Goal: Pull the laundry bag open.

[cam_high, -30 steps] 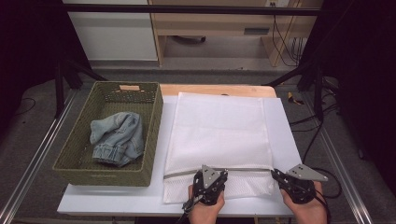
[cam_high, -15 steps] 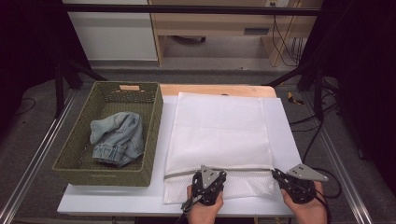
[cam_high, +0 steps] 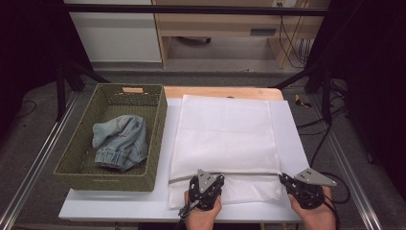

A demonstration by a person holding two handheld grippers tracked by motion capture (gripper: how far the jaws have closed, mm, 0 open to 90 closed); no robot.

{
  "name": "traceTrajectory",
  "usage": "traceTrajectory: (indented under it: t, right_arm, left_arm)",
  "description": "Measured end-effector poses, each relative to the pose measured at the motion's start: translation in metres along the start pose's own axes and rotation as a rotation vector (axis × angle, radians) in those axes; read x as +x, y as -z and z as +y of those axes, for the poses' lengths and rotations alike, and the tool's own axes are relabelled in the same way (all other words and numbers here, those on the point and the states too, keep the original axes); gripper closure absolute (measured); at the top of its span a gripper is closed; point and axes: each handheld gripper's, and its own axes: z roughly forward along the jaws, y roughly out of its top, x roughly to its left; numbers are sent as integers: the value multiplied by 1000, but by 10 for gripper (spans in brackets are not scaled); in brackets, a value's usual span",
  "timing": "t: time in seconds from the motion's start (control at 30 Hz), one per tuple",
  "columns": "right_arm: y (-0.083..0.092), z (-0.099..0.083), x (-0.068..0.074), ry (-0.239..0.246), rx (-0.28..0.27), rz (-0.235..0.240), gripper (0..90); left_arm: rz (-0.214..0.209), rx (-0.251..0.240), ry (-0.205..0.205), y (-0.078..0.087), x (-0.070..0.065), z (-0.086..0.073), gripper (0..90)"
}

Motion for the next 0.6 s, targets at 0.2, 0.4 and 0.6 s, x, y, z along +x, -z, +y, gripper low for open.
traceTrajectory:
  t: [0.2,0.4,0.6]
  right_arm:
    - [0,0,0,4,1,-1,847]
    - [0,-1,-1,0,1,-6,847]
    - [0,-1,-2,-7,5,-7,847]
  left_arm:
    - [10,0,6,3,5,-1,871]
    - [18,4,7,6,9,-2,871]
    - [29,-1,18,10,16,-3,871]
